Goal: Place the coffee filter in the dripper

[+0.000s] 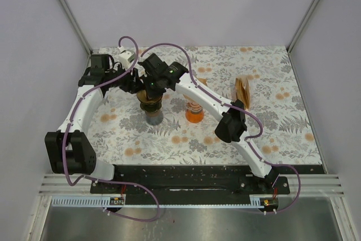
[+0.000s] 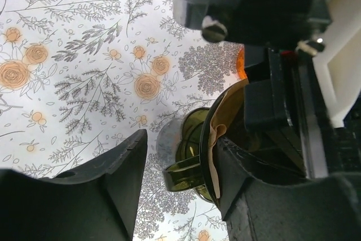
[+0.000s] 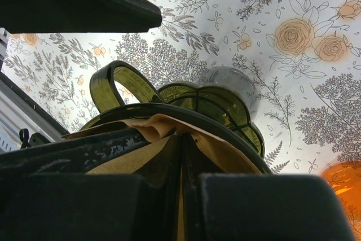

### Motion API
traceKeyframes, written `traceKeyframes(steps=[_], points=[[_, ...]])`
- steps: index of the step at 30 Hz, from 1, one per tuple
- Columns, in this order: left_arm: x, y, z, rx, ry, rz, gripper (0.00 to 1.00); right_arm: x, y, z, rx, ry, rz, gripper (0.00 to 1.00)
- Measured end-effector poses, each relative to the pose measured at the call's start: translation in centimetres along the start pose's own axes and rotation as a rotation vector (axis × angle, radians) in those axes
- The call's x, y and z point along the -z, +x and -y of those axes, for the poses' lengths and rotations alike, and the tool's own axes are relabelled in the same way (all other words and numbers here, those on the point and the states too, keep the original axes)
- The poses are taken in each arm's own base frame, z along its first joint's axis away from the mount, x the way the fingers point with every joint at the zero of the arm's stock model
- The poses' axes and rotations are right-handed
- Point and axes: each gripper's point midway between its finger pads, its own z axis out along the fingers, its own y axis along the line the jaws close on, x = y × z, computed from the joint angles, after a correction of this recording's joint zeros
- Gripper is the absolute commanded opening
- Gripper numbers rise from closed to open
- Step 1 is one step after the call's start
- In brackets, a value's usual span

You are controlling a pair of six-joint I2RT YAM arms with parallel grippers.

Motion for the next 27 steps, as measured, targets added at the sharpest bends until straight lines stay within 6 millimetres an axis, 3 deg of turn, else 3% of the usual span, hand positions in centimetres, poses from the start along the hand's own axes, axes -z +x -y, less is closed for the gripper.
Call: traceKeyframes(steps=[5,11,16,23,27], points=[[-0.4,-0.3,0.6,0.003,0.049,0.015,0.35,0.0,-0.1,0.0,0.007,-0.003,0.006,0.00],[-0.6,-0.5,1.2,-0.004,0.089,0.030,0.00,-0.1,-0.2,-0.4,0.014,-0.023,0.008,0.00],[-0.6,-0.6,1.2,-0.002,0.091,0.031,0.00,-0.2,-0.3,-0.4,0.018,-0.025,0.010,0.01],[-0.5,-0.5,1.2,-0.019,0.089,0.036,0.00,-0.1,-0.4,-0.5,0.028,-0.028,0.019,0.19],[-0.5,-0.5,1.2,-0.035,0.084,0.039,0.00,1.0,-0.7,-0.8,0.042,-0.035,0.043,0.25]])
